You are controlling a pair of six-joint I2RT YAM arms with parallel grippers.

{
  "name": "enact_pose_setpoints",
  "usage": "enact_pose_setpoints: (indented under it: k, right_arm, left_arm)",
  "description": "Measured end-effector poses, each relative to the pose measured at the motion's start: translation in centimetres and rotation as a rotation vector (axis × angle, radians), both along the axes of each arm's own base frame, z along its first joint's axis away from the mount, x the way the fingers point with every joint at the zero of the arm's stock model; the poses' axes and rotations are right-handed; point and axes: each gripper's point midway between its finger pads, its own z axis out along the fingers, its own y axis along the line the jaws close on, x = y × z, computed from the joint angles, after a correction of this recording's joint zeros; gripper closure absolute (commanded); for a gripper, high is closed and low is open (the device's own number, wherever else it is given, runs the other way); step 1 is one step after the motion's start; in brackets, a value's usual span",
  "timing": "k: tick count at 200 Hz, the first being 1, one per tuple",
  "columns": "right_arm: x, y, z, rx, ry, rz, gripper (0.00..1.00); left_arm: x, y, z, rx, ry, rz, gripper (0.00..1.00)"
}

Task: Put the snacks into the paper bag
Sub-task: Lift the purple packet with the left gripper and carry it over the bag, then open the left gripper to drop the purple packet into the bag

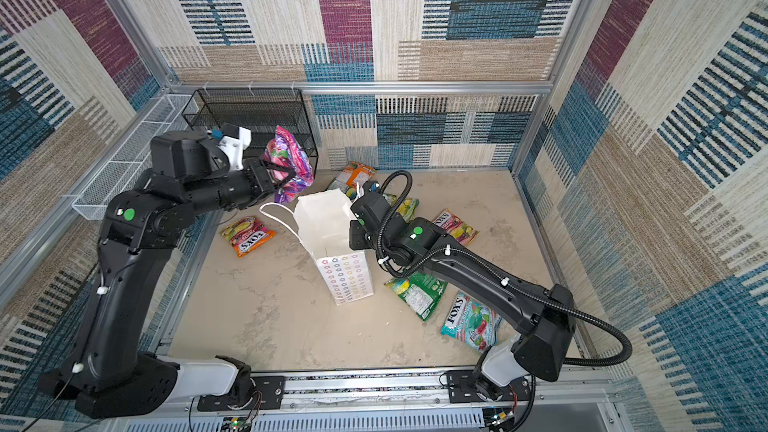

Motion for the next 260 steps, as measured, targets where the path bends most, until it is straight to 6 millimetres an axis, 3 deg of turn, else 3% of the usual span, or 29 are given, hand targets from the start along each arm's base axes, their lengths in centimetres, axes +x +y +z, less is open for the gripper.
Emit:
enact_pose_setpoints:
  k: [39,86,260]
  right_arm:
    - [0.1,-0.1,0.0,0.008,0.003,-0.017,1.00]
    - [0.3,-0.2,-0.1,0.019,0.007,-0.042,1.00]
    - [0.7,-0.3,-0.1,0.072,0.014,-0.104,1.00]
  left_arm:
    - [-0.2,-3.9,-4.6,0.092,0.087,-0.059,0.68]
    - [0.1,-3.9,-10.3,0.206,0.188,0.004,0.68]
    - [2.1,-4.4,-19.3,0.400,0.386,0.067,0.68]
